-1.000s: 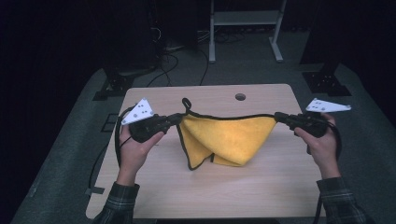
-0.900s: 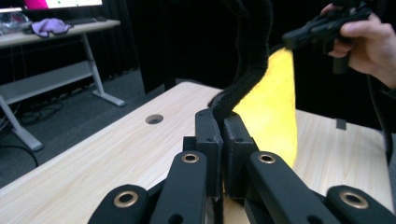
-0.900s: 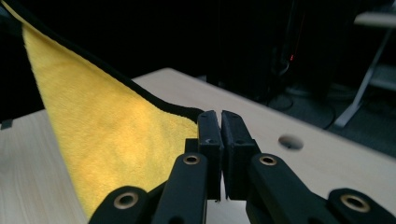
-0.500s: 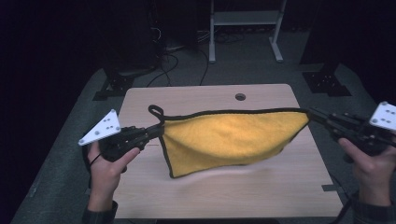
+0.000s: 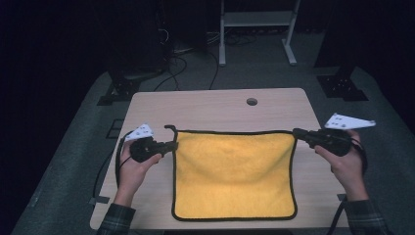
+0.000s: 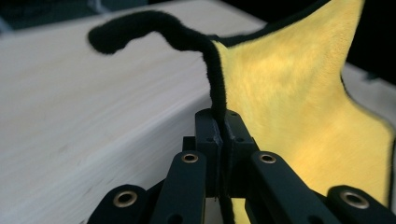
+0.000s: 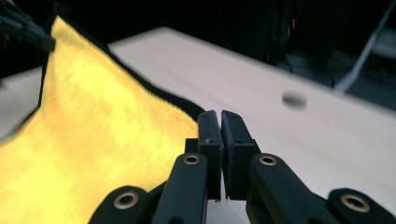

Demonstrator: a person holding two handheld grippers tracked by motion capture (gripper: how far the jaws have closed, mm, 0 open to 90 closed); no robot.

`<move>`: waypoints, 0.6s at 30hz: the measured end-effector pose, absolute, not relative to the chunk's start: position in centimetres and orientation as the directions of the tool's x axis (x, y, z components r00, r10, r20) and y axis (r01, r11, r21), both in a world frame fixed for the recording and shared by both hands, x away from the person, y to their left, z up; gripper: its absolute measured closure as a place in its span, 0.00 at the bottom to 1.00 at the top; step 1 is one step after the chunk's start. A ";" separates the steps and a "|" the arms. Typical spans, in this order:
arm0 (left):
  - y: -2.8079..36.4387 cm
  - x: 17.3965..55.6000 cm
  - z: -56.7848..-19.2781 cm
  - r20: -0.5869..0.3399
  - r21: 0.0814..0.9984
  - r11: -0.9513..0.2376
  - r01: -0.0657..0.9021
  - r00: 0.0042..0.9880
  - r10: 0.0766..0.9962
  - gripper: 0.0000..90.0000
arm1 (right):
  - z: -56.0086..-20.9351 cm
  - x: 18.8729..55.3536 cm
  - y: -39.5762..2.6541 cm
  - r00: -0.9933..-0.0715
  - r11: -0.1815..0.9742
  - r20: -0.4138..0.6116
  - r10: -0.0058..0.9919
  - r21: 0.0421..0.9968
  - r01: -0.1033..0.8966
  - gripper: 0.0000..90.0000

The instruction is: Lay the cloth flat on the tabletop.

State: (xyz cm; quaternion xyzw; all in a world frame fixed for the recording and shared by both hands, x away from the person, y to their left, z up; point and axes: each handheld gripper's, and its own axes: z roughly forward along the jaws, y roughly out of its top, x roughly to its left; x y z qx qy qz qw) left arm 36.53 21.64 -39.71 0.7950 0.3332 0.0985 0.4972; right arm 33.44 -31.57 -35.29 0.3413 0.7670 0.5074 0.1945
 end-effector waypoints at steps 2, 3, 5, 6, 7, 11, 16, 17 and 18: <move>21.5 37.6 -40.8 -0.179 0.847 -0.284 0.449 0.744 0.644 0.96 | -36.9 34.6 -31.2 -0.680 0.271 0.057 0.731 0.891 0.365 0.97; 21.4 38.2 -41.2 -0.184 0.844 -0.280 0.458 0.737 0.650 0.96 | -37.5 35.1 -31.1 -0.674 0.276 0.058 0.736 0.884 0.377 0.97; 21.3 39.0 -41.6 -0.178 0.838 -0.283 0.466 0.724 0.666 0.96 | -38.3 36.0 -30.9 -0.667 0.282 0.056 0.743 0.877 0.388 0.97; 21.2 39.4 -41.7 -0.167 0.834 -0.292 0.468 0.719 0.675 0.96 | -38.5 36.5 -30.8 -0.663 0.279 0.059 0.747 0.876 0.393 0.97; 21.1 39.8 -41.8 -0.161 0.832 -0.295 0.470 0.713 0.682 0.96 | -38.7 36.9 -30.6 -0.659 0.275 0.063 0.749 0.876 0.396 0.97; 20.8 41.6 -42.8 -0.160 0.811 -0.296 0.504 0.678 0.717 0.96 | -39.4 38.6 -29.9 -0.640 0.281 0.051 0.766 0.870 0.405 0.97; 20.5 43.4 -44.4 -0.156 0.783 -0.304 0.543 0.644 0.749 0.96 | -40.3 40.4 -28.9 -0.623 0.289 0.035 0.781 0.864 0.411 0.97; 20.4 43.6 -44.5 -0.152 0.780 -0.309 0.544 0.643 0.750 0.96 | -40.6 40.9 -28.6 -0.619 0.297 0.026 0.785 0.861 0.413 0.97; 20.4 43.8 -44.6 -0.151 0.778 -0.309 0.547 0.640 0.753 0.96 | -41.0 41.6 -28.3 -0.615 0.295 0.029 0.788 0.859 0.418 0.96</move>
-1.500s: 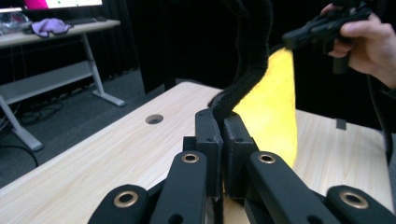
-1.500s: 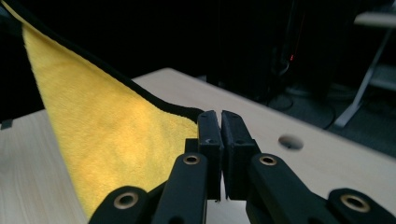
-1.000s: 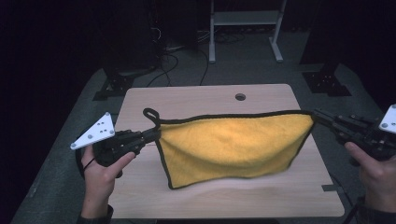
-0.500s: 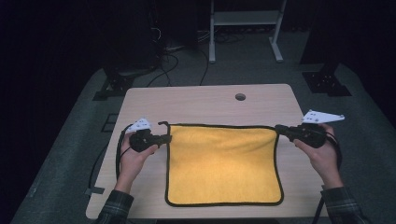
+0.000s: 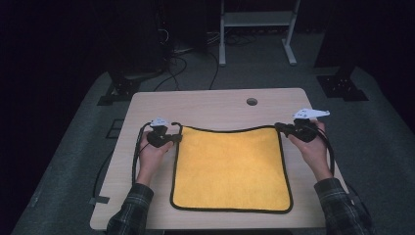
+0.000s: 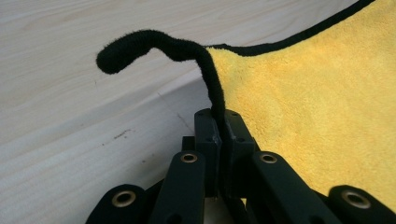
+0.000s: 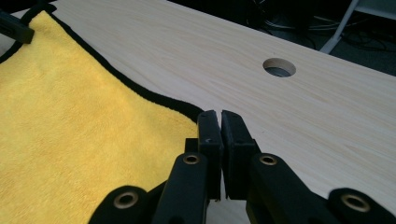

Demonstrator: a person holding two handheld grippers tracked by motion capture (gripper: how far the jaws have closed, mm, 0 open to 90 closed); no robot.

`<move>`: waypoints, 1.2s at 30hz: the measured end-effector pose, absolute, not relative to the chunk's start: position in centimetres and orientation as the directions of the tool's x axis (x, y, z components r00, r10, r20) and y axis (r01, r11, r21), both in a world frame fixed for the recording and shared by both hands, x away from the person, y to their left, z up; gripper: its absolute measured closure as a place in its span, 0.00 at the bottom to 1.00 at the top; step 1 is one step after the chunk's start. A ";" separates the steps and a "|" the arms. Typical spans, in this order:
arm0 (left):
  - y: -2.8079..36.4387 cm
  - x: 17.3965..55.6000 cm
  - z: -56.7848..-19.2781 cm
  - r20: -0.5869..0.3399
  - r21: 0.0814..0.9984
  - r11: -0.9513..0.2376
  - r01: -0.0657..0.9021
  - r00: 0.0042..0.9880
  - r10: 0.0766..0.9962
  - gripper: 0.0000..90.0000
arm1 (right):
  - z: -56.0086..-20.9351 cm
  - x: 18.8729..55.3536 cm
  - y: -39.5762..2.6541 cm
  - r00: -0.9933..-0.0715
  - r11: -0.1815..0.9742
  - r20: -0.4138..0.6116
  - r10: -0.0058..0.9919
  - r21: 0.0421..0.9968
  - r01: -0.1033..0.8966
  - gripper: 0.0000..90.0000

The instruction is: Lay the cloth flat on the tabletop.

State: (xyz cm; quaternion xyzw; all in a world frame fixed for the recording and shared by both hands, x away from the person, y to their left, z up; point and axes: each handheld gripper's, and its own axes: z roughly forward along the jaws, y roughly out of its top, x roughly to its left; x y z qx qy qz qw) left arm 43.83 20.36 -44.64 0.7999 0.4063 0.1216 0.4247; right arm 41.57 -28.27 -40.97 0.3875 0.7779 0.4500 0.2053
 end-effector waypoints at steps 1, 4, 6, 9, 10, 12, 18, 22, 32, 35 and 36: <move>20.3 44.0 -44.7 -0.147 0.776 -0.313 0.547 0.639 0.755 0.96 | -41.0 41.6 -28.3 -0.615 0.295 0.029 0.788 0.859 0.418 0.96; 20.3 44.5 -44.9 -0.136 0.771 -0.319 0.550 0.632 0.763 0.94 | -42.3 42.8 -27.9 -0.595 0.294 0.035 0.803 0.845 0.448 0.96; 20.2 44.7 -45.1 -0.134 0.767 -0.316 0.558 0.620 0.773 0.94 | -42.6 43.0 -27.9 -0.591 0.296 0.033 0.806 0.842 0.450 0.96; 20.4 44.7 -45.4 -0.120 0.759 -0.321 0.567 0.606 0.786 0.89 | -43.5 43.7 -28.0 -0.575 0.289 0.038 0.818 0.836 0.467 0.96; 20.5 44.7 -45.4 -0.117 0.759 -0.319 0.567 0.601 0.791 0.87 | -43.7 43.9 -28.0 -0.571 0.284 0.042 0.820 0.836 0.469 0.95; 20.7 44.6 -45.3 -0.108 0.761 -0.316 0.567 0.591 0.799 0.83 | -43.9 44.0 -28.1 -0.567 0.282 0.043 0.822 0.835 0.472 0.91; 21.7 44.1 -44.6 -0.089 0.762 -0.317 0.565 0.576 0.812 0.65 | -43.5 43.7 -28.6 -0.543 0.259 0.031 0.839 0.856 0.448 0.57; 22.5 43.3 -44.0 -0.087 0.766 -0.315 0.560 0.576 0.813 0.66 | -43.5 43.2 -29.3 -0.528 0.269 0.021 0.849 0.843 0.466 0.48; 23.4 40.6 -44.5 -0.111 0.753 -0.318 0.575 0.588 0.801 0.59 | -45.4 39.9 -33.4 -0.439 0.230 0.034 0.898 0.813 0.535 0.42; 23.2 39.8 -44.9 -0.139 0.739 -0.325 0.590 0.606 0.783 0.59 | -45.8 39.4 -33.9 -0.423 0.229 0.032 0.906 0.803 0.550 0.42; 23.1 39.5 -45.0 -0.136 0.740 -0.330 0.586 0.611 0.780 0.59 | -46.1 39.1 -34.2 -0.419 0.228 0.035 0.907 0.796 0.561 0.42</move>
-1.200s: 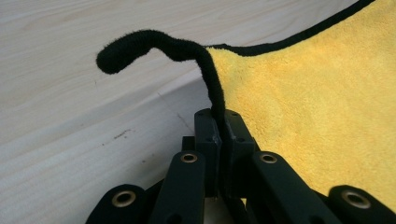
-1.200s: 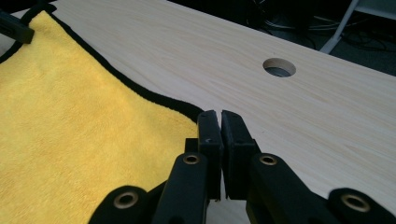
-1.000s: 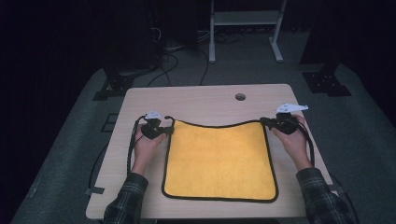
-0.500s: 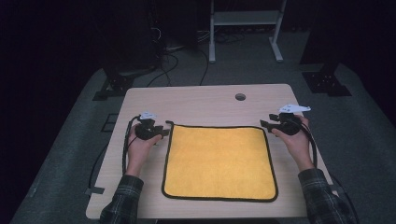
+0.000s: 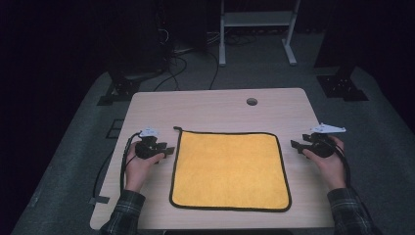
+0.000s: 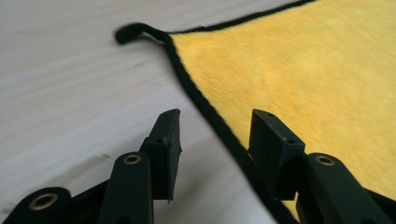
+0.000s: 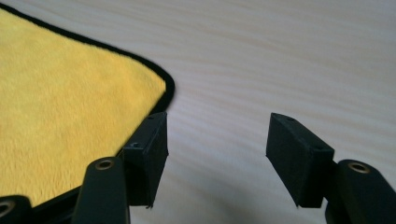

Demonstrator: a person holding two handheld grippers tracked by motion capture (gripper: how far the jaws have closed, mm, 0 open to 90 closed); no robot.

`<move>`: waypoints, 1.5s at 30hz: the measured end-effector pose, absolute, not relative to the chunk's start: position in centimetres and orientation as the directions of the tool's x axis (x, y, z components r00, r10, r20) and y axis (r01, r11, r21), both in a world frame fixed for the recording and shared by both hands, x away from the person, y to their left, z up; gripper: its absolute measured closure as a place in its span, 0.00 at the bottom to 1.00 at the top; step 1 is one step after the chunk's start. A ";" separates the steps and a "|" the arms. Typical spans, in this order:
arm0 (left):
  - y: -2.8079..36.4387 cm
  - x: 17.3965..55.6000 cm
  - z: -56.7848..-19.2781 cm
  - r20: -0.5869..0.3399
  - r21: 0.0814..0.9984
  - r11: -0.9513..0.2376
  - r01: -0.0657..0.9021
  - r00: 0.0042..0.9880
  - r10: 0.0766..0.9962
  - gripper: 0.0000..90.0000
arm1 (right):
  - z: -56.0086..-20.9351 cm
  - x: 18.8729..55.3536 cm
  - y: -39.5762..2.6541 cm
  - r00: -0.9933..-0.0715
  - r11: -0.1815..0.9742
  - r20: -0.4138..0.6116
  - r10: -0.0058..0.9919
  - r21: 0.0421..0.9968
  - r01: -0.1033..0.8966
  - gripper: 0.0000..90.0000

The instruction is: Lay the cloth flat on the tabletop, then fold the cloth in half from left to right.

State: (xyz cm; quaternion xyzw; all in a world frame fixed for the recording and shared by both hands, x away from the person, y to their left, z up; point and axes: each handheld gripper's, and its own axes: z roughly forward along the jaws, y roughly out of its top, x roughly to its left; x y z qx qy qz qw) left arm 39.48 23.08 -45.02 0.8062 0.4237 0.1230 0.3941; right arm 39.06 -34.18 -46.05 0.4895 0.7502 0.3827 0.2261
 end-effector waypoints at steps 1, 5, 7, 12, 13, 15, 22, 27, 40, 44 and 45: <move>22.9 39.2 -45.1 -0.134 0.739 -0.329 0.588 0.607 0.783 0.59 | -46.2 38.8 -34.3 -0.414 0.230 0.032 0.910 0.791 0.567 0.41; 22.1 38.3 -45.7 -0.126 0.732 -0.348 0.585 0.619 0.775 0.57 | -46.7 38.2 -34.6 -0.417 0.245 0.023 0.909 0.779 0.577 0.41; 21.7 38.0 -45.9 -0.127 0.733 -0.347 0.584 0.620 0.774 0.56 | -47.0 37.9 -34.6 -0.420 0.260 0.009 0.907 0.774 0.577 0.41; 20.9 37.0 -46.3 -0.107 0.729 -0.362 0.581 0.619 0.778 0.53 | -47.7 37.2 -34.7 -0.434 0.292 -0.010 0.901 0.754 0.589 0.40; 20.8 36.8 -46.4 -0.100 0.728 -0.364 0.581 0.616 0.782 0.52 | -47.9 37.0 -34.7 -0.436 0.293 -0.008 0.900 0.751 0.592 0.40; 20.8 36.5 -46.6 -0.086 0.729 -0.371 0.575 0.614 0.785 0.52 | -48.2 36.9 -34.7 -0.444 0.307 -0.014 0.896 0.741 0.597 0.39; 20.5 35.9 -47.3 -0.044 0.720 -0.402 0.566 0.616 0.787 0.52 | -48.5 36.4 -34.7 -0.449 0.287 0.012 0.893 0.753 0.592 0.34; 20.3 35.7 -47.4 -0.009 0.725 -0.400 0.561 0.588 0.809 0.54 | -48.6 36.2 -34.7 -0.457 0.295 0.012 0.889 0.748 0.594 0.27; 19.1 35.2 -47.3 -0.045 0.728 -0.369 0.578 0.577 0.815 0.94 | -48.6 36.4 -34.5 -0.464 0.300 0.014 0.886 0.745 0.596 0.24; 19.6 35.3 -47.2 -0.071 0.718 -0.354 0.599 0.569 0.819 0.96 | -48.6 36.4 -34.5 -0.467 0.303 0.013 0.884 0.745 0.594 0.23; 19.8 35.4 -47.2 -0.089 0.718 -0.339 0.608 0.563 0.822 0.96 | -48.6 36.5 -34.5 -0.468 0.303 0.014 0.884 0.745 0.594 0.23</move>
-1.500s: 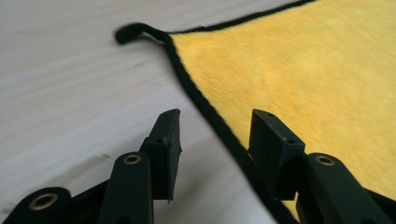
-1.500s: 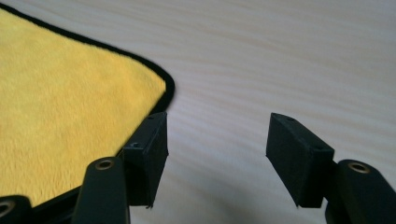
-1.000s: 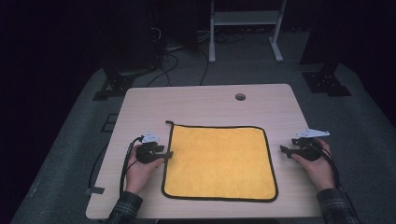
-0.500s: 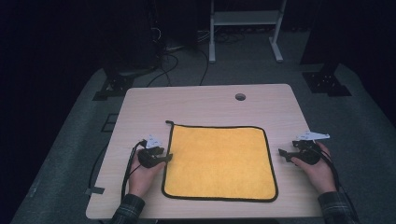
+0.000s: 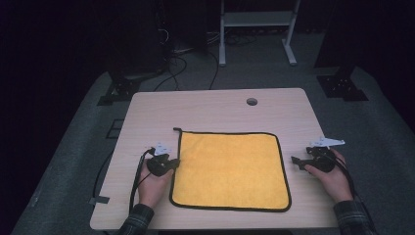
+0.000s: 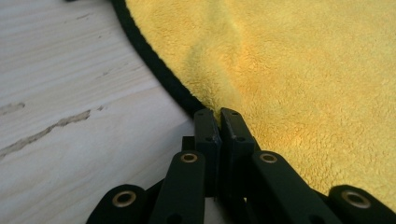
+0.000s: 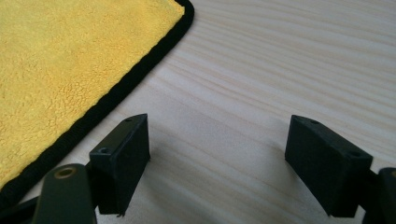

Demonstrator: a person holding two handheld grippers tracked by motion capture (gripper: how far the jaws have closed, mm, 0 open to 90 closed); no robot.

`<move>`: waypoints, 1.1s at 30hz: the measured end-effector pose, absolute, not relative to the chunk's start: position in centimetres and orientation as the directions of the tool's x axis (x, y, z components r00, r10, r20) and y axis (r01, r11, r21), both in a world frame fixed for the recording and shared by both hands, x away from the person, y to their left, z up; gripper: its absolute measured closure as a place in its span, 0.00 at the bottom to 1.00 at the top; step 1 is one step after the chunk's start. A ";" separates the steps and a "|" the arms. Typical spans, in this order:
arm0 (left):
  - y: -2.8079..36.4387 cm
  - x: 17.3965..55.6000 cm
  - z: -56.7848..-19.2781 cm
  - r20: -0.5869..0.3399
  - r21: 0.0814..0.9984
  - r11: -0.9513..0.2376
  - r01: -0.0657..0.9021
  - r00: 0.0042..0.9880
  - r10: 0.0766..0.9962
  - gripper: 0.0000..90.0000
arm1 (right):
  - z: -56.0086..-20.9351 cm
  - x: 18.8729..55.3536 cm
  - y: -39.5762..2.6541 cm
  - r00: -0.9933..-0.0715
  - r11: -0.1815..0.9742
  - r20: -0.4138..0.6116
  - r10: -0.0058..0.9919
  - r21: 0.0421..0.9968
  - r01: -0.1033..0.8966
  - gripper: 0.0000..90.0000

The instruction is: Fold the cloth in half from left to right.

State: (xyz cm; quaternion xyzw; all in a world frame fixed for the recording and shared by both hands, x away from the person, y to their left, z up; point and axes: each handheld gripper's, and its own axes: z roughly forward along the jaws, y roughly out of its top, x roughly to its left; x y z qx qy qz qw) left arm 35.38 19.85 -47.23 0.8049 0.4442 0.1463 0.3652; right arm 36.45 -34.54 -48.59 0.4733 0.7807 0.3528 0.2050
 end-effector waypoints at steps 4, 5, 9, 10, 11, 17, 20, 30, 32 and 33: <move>21.1 35.5 -47.2 -0.119 0.712 -0.308 0.630 0.541 0.832 0.96 | -48.6 36.5 -34.5 -0.471 0.306 0.014 0.882 0.744 0.594 0.23; 21.3 35.5 -47.1 -0.122 0.712 -0.302 0.635 0.535 0.836 0.96 | -48.6 36.5 -34.5 -0.471 0.306 0.013 0.882 0.744 0.594 0.23; 22.0 35.5 -46.8 -0.143 0.720 -0.276 0.637 0.525 0.839 0.96 | -48.6 36.5 -34.5 -0.471 0.306 0.014 0.882 0.743 0.594 0.22; 22.1 35.5 -46.7 -0.141 0.725 -0.278 0.630 0.531 0.835 0.96 | -48.6 36.5 -34.5 -0.472 0.306 0.014 0.881 0.744 0.594 0.22; 22.1 35.4 -46.5 -0.145 0.729 -0.276 0.627 0.534 0.833 0.96 | -48.6 36.5 -34.5 -0.472 0.307 0.015 0.881 0.743 0.595 0.22; 21.9 35.2 -45.5 -0.194 0.777 -0.233 0.584 0.575 0.795 0.96 | -48.6 36.5 -34.5 -0.474 0.308 0.014 0.880 0.743 0.594 0.22; 21.5 35.2 -45.1 -0.220 0.800 -0.207 0.563 0.597 0.771 0.95 | -48.6 36.5 -34.5 -0.476 0.309 0.014 0.879 0.743 0.594 0.22; 19.6 35.8 -44.2 -0.287 0.837 -0.171 0.520 0.683 0.672 0.95 | -48.6 36.6 -34.4 -0.482 0.314 0.013 0.876 0.743 0.591 0.22; 19.1 36.0 -44.0 -0.299 0.840 -0.166 0.517 0.695 0.654 0.95 | -48.6 36.6 -34.4 -0.482 0.313 0.014 0.876 0.743 0.591 0.22; 18.8 36.2 -44.0 -0.301 0.841 -0.163 0.516 0.697 0.651 0.95 | -48.6 36.6 -34.4 -0.481 0.313 0.014 0.877 0.743 0.592 0.22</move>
